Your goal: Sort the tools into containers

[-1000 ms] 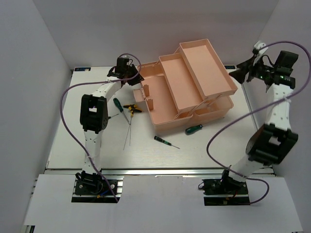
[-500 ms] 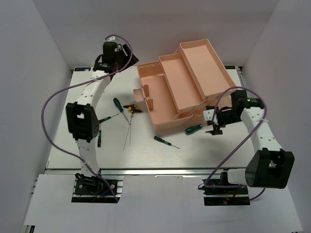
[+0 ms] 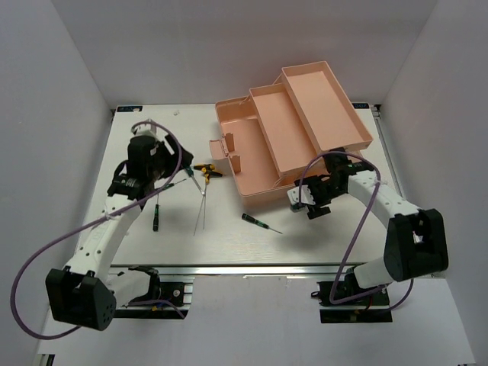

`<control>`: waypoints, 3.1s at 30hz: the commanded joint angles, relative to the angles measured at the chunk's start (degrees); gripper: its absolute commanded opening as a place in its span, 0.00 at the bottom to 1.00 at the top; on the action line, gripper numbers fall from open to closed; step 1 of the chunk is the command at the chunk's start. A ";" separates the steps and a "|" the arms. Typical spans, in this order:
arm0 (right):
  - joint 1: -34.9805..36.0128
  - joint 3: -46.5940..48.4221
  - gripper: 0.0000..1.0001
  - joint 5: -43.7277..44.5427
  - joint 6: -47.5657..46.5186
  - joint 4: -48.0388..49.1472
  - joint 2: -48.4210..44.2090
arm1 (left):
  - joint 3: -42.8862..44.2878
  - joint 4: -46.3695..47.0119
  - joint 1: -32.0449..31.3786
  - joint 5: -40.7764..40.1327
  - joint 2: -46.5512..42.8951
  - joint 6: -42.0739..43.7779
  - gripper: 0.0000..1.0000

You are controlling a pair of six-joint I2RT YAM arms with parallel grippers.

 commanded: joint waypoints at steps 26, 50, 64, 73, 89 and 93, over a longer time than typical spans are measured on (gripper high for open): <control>7.16 -5.89 0.35 17.09 10.29 10.67 12.57 | -12.29 -0.41 0.32 -4.31 -7.88 -4.98 0.84; 17.97 30.64 0.00 -14.65 60.50 1.65 1.03 | 12.67 -4.54 7.97 -5.80 25.60 2.75 0.84; 9.63 77.87 0.00 14.09 106.43 6.27 32.60 | 11.27 1.35 9.20 1.49 27.63 6.89 0.84; 4.35 74.44 0.00 19.55 105.13 13.03 35.94 | 11.88 2.49 9.20 1.85 30.61 7.24 0.83; 4.26 64.27 0.74 11.12 96.17 14.26 30.07 | 25.04 -6.20 8.41 -3.58 44.84 6.54 0.71; 3.91 55.38 0.80 10.67 94.23 20.32 22.69 | 29.10 -9.63 6.75 -5.88 48.37 6.10 0.66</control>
